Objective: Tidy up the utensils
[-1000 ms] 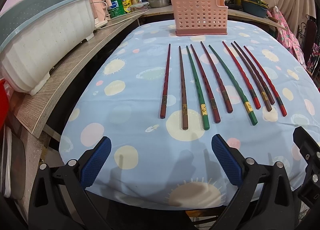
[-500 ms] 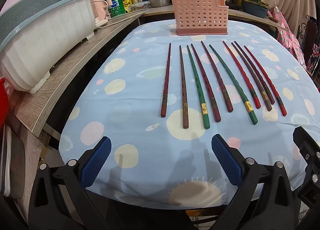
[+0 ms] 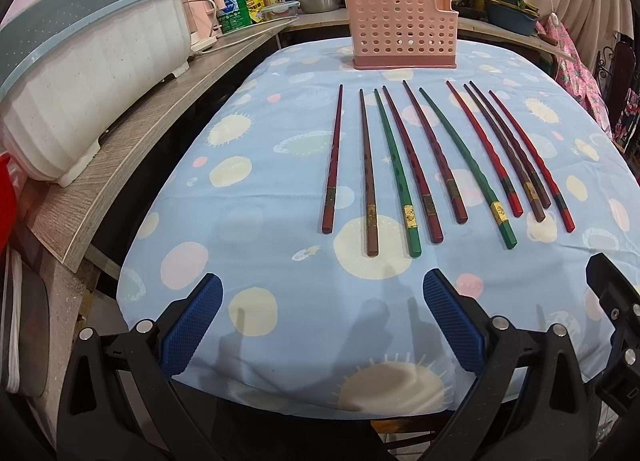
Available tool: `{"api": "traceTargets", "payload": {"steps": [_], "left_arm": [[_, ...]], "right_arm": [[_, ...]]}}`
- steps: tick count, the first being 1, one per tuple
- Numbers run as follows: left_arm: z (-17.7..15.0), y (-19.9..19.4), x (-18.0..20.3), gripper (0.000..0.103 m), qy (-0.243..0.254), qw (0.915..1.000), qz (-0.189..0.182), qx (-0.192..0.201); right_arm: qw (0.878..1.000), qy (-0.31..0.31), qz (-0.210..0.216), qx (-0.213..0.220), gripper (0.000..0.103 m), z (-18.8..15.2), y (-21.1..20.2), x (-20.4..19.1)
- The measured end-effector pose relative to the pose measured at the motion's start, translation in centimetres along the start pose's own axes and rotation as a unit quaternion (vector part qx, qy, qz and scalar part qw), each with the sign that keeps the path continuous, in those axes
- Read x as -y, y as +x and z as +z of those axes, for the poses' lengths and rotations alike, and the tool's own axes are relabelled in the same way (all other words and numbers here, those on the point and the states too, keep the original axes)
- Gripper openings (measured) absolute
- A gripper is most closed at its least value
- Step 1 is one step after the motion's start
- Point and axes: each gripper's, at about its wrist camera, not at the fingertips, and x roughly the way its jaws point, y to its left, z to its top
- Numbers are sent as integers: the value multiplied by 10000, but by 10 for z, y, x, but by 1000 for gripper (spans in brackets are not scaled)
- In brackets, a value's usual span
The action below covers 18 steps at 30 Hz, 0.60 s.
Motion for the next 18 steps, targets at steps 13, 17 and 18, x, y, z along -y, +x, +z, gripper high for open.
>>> {"api": "traceTargets", "payload": {"steps": [13,17,18], "left_arm": [[-1,0,0,96,-1,10000,-18,4],[-3,0,1,96,-8,10000,-19,2],[-2,0,0,96,-3,10000,-17,-2]], "right_arm": [[10000,0,23,-8,96,-2,1,-2],[10000,2,31,-12,96,-1,1,-2],[10000,1,30,-12,96,-2,1,-2]]}}
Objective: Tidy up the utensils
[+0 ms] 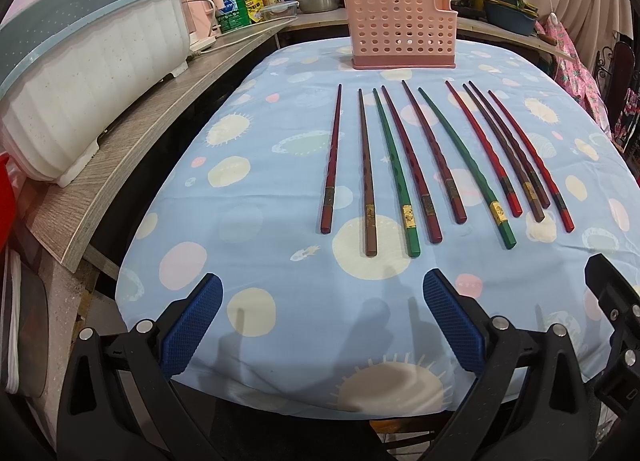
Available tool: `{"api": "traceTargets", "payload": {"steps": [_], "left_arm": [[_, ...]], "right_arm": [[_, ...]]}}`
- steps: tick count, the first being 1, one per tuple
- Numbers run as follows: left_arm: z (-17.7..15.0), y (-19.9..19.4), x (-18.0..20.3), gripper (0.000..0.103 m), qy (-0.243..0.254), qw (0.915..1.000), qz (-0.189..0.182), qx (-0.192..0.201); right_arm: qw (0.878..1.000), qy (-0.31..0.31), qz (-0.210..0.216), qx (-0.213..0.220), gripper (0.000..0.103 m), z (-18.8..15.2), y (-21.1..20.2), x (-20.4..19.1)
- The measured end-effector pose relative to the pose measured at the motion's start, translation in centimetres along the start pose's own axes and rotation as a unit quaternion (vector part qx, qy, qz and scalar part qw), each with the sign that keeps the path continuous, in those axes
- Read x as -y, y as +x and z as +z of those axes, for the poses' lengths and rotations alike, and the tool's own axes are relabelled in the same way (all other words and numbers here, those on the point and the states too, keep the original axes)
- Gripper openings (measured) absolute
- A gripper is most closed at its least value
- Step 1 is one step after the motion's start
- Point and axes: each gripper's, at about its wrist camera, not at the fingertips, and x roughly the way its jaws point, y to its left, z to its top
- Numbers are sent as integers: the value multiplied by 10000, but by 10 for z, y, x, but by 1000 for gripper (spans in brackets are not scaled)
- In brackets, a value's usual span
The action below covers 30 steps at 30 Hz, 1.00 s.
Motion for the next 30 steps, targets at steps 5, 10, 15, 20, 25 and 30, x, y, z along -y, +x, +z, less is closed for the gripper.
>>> {"api": "traceTargets", "payload": {"steps": [5,10,15,20,25,30], "left_arm": [[0,1,1,96,8,10000,-10,-9],[0,1,2,96,1,10000,-12,-23],[1,2,3,96,-12,10000,-48,-71],[3,4,2,96,-27,9999,-78,-111],[4,7,-1,96,-123,9998,-100,-143],[12,16,-18,96,-372,9991,-55,-184]], "right_arm": [[10000,5,2,2,96,0,0,1],[10000,2,6,-10,96,0,0,0],[10000,5,9,-18,96,-1,1,0],[10000,37,27,-39,96,0,3,2],[9999,116,2,-60,96,4,6,11],[9998,166,-102,-29,96,9,13,21]]}}
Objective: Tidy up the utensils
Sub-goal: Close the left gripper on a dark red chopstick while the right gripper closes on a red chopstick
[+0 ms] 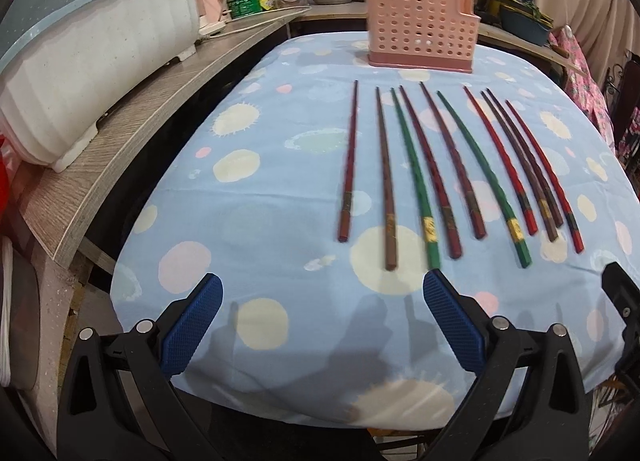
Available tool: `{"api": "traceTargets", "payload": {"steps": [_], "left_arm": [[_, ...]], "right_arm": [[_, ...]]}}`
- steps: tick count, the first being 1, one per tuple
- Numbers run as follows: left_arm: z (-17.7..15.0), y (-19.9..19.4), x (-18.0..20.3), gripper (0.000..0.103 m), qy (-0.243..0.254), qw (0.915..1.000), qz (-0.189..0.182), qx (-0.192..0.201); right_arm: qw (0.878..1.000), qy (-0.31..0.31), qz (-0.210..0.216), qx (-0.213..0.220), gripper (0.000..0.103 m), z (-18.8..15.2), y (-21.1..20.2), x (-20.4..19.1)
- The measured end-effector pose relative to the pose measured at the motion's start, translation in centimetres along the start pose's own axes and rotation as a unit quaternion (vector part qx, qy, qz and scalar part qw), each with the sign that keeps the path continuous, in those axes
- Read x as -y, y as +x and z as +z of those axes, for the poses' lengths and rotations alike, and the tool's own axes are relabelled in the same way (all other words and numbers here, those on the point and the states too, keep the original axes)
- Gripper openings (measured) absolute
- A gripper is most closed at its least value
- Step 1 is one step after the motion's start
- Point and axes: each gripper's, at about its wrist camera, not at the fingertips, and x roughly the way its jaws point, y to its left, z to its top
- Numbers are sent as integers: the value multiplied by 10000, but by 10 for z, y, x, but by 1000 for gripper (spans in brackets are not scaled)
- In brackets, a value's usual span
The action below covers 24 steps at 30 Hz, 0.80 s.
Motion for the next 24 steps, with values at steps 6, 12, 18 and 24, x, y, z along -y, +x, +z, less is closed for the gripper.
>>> {"api": "traceTargets", "payload": {"steps": [6,12,18,24], "left_arm": [[14,19,-21,96,-307,9994,84,-98],[23,38,-25,96,-355,9993,73,-134],[32,55,-27,94,-419,9989,15,-189],[35,63,-23,84,-377,9990,-105,-231]], "right_arm": [[9999,68,-47,62,94,11,12,10],[10000,24,1,-23,81,19,30,10],[9996,51,114,-263,59,18,49,10],[9990,-17,149,-418,39,18,61,5]]}}
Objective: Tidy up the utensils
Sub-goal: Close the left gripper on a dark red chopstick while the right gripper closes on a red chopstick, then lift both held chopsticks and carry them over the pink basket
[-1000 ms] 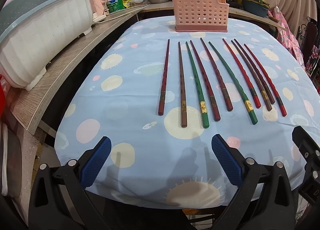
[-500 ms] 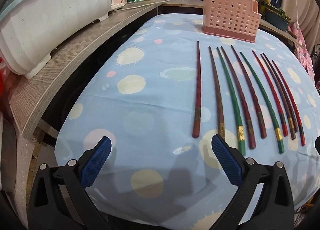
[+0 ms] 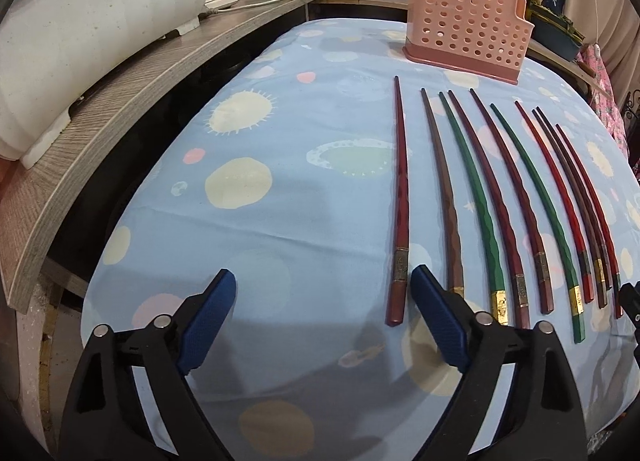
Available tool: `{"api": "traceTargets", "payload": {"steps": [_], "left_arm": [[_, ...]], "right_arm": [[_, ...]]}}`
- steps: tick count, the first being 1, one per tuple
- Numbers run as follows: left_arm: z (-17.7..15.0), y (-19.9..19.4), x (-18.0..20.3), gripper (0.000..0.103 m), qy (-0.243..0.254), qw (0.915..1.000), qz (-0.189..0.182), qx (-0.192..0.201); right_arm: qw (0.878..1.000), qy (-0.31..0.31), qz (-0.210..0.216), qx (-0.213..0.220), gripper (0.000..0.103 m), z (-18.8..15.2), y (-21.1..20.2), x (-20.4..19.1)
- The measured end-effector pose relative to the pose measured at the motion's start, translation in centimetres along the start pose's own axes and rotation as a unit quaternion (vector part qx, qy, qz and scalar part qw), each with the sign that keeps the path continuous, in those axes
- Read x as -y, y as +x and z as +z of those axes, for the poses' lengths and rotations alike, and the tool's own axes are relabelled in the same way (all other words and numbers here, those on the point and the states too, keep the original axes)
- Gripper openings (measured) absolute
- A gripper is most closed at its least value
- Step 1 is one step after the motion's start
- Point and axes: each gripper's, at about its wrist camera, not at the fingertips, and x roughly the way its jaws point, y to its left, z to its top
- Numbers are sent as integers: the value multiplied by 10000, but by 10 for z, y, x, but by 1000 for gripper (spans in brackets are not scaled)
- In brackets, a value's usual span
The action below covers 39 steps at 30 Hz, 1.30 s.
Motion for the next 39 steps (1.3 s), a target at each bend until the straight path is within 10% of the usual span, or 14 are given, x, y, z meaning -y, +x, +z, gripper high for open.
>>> {"api": "traceTargets", "payload": {"steps": [15,25,39], "left_arm": [[11,5,8,58,52,9997,-259,10],[11,1,15,11,195,9981,-588,-34],[10,-12,7,7,62,9972,-742,-34]], "right_arm": [[9999,-146,35,60,20,10,14,-4],[9997,-151,188,77,7,9,14,-2],[9994,92,332,43,7,10,4,13]]}}
